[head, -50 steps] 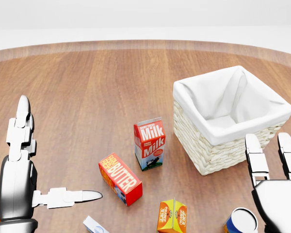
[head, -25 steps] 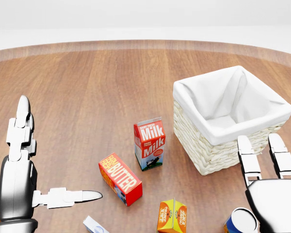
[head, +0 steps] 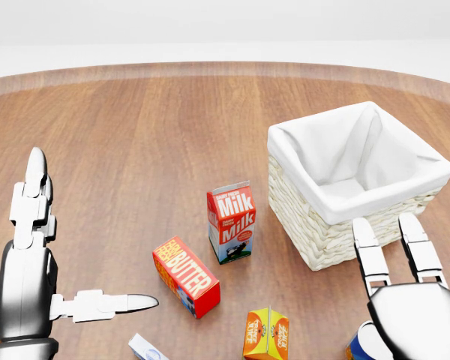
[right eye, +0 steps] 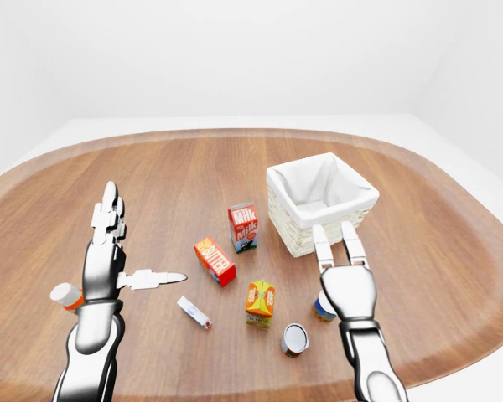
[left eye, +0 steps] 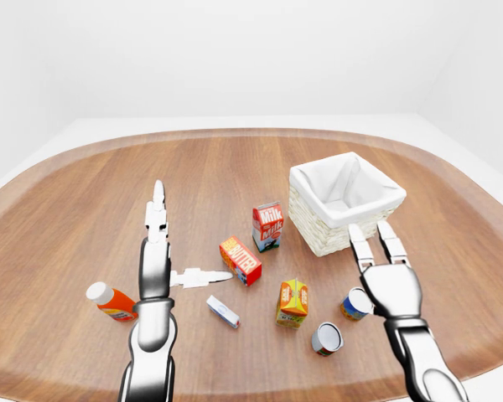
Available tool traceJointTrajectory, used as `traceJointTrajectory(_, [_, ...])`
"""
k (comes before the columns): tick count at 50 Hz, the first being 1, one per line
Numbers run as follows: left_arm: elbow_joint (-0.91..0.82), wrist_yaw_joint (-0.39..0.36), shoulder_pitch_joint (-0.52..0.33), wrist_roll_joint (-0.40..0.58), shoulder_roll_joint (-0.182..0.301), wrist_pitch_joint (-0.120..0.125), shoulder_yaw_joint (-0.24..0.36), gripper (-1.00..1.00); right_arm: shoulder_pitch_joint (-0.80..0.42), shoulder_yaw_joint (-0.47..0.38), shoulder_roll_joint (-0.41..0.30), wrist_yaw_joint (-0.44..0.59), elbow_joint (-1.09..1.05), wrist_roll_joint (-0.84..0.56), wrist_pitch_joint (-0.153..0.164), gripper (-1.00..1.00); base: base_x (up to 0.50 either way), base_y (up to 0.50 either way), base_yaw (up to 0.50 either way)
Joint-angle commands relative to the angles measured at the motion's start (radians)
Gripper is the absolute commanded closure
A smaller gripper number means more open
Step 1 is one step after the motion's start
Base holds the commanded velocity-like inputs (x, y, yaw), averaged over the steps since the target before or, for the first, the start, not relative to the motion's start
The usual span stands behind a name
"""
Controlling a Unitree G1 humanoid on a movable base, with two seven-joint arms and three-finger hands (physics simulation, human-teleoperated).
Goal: Pick up the alphabet soup and the tomato sauce, and put them in the basket.
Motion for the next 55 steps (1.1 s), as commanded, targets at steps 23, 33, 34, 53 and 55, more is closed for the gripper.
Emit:
traceJointTrajectory(23, [-0.005,-0.001,0.001,0.000,0.001,0.000,0.001,-1.00,-0.011,0.042,-0.016,-0.060,0.081,-0.031,0.000,-1.00,0.00,0.00,0.00])
traceJointTrajectory(33, [-0.005,-0.001,0.001,0.000,0.000,0.000,0.001,-1.00,-0.022,0.053,-0.023,-0.080,0.117,-0.037,0.000,-1.00,0.00,0.00,0.00])
traceJointTrajectory(34, [-0.005,-0.001,0.001,0.000,0.000,0.000,0.001,-1.00,-0.024,0.053,-0.024,-0.081,0.120,-0.035,0.000,-1.00,0.00,0.00,0.00])
traceJointTrajectory(53, [-0.005,-0.001,0.001,0.000,0.001,0.000,0.001,-1.00,-0.071,0.085,-0.039,-0.151,0.246,-0.061,0.000,-1.00,0.00,0.00,0.00])
traceJointTrajectory(55, [-0.005,-0.001,0.001,0.000,0.000,0.000,0.001,-1.00,-0.071,0.083,-0.042,-0.132,0.233,-0.047,0.000,-1.00,0.00,0.00,0.00])
